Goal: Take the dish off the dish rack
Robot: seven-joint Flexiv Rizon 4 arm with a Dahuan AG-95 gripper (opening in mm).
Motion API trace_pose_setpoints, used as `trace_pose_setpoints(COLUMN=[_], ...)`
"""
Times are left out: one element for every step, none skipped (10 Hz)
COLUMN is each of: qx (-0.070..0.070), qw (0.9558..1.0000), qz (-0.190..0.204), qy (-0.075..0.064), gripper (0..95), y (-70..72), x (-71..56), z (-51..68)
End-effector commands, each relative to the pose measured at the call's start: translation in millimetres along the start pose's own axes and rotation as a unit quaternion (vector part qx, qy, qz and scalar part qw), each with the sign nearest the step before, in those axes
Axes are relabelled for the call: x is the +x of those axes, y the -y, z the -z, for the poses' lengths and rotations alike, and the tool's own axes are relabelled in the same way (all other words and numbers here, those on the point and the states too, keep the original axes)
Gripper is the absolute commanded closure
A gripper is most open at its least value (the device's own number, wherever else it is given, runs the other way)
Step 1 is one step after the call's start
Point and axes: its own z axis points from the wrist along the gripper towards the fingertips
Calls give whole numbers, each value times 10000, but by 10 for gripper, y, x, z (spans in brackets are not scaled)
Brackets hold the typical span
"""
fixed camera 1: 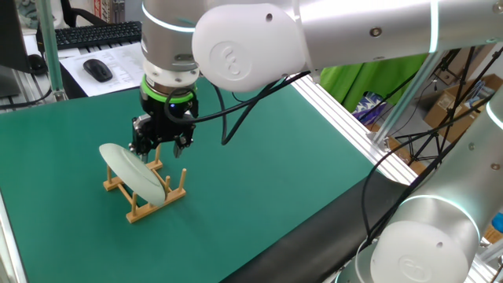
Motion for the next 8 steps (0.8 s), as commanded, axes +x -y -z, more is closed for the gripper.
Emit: trace_pose_setpoints(qx=[-118, -138, -144, -146, -146, -172, -215, -185], qw=[9982, 9983, 9990, 9993, 9993, 9995, 9997, 9998], qz=[580, 558, 429, 355, 355, 249, 124, -44], qy=[-22, -43, -43, -39, -39, -43, -51, -51], gripper=[380, 380, 380, 380, 380, 190, 190, 190], y=[0, 0, 0, 0, 0, -128, -255, -350], x=[-1, -1, -1, -1, -1, 6, 25, 51], z=[2, 2, 2, 2, 2, 31, 62, 74])
